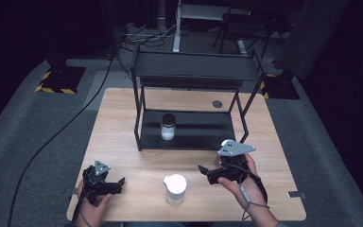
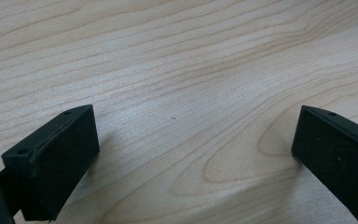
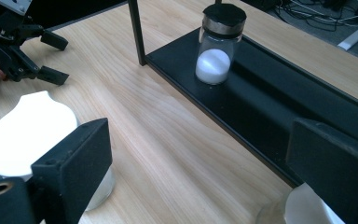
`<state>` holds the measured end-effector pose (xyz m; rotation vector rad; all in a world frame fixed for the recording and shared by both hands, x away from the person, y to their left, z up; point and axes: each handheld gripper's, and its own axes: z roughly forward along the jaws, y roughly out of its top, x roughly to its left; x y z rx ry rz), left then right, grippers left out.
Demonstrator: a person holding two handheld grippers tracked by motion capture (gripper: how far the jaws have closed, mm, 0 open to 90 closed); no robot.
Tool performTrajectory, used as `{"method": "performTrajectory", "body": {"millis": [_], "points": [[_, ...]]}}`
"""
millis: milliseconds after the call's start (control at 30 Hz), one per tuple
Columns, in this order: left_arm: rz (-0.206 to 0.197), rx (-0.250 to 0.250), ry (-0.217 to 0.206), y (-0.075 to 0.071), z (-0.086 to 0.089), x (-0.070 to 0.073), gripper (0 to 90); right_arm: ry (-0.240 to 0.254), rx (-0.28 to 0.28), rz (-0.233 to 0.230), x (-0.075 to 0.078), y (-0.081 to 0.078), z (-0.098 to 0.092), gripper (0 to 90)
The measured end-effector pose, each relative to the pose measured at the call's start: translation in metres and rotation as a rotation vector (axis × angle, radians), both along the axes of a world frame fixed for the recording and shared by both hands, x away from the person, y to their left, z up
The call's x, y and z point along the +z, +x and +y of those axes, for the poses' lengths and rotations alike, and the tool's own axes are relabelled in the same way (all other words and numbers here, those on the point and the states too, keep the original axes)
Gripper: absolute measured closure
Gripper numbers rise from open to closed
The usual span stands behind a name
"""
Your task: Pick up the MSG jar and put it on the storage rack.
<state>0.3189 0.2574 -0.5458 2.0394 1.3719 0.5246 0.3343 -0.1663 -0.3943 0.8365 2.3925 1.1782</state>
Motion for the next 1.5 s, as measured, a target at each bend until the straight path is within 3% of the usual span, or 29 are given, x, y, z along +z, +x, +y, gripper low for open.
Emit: {"method": "performTrajectory", "body": {"millis": [733,1500], "points": [[0.001,-0.001,0.002,0.0,0.0,0.0,0.2,0.032,0.062,0.006,-0.003,-0.021,0.03,6.6],[0.001,0.001,0.002,0.0,0.0,0.0,0.2,0.056,0.112,0.03,-0.015,-0.039,0.056,8.3]]}}
